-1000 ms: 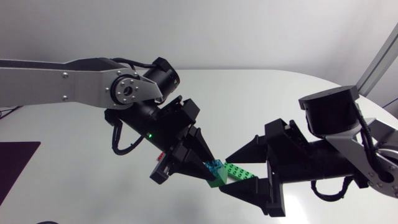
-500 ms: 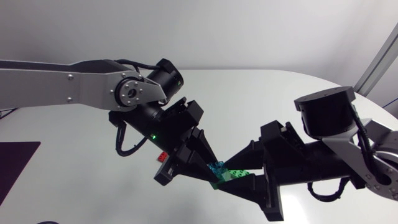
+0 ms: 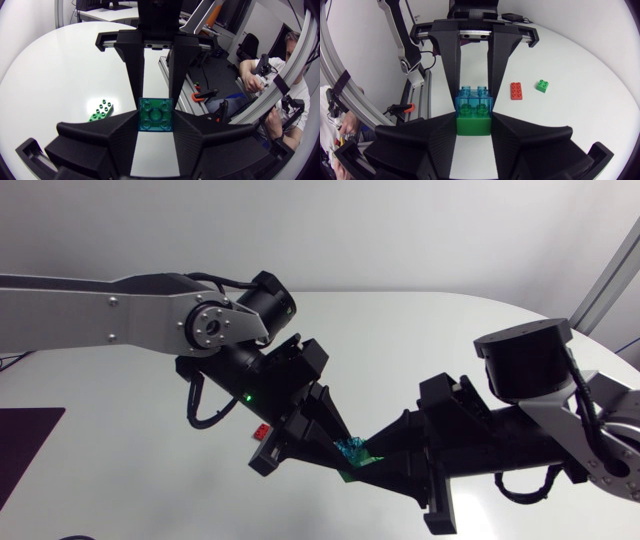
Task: Separate the duplo bricks
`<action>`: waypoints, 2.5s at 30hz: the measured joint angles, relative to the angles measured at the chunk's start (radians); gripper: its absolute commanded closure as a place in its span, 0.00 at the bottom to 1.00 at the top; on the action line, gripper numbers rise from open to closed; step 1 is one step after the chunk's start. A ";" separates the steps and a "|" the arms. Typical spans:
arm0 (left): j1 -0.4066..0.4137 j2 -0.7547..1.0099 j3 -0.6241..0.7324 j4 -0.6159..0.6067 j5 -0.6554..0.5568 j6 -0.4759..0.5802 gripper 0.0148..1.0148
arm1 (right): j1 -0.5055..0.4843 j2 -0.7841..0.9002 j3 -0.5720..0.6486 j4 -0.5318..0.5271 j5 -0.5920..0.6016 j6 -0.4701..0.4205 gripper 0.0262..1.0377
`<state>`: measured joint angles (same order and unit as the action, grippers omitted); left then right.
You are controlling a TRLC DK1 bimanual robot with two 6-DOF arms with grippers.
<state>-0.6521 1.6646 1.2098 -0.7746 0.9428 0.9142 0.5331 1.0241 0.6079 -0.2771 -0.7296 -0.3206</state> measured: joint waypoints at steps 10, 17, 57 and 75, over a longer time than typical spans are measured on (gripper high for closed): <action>-0.003 0.000 0.000 0.003 0.002 -0.001 0.72 | -0.006 -0.013 0.000 -0.005 0.000 0.000 0.30; -0.003 0.000 0.000 0.004 0.001 -0.018 0.72 | -0.010 -0.027 -0.002 -0.005 0.000 0.000 0.30; 0.008 -0.025 0.000 0.003 0.003 -0.018 0.72 | -0.011 -0.028 -0.011 -0.002 0.003 0.000 0.79; 0.003 -0.025 0.049 -0.087 -0.015 0.014 0.72 | 0.014 -0.056 -0.003 -0.031 0.056 -0.009 0.79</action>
<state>-0.6487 1.6398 1.2591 -0.8619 0.9276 0.9279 0.5472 0.9684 0.6044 -0.3077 -0.6731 -0.3294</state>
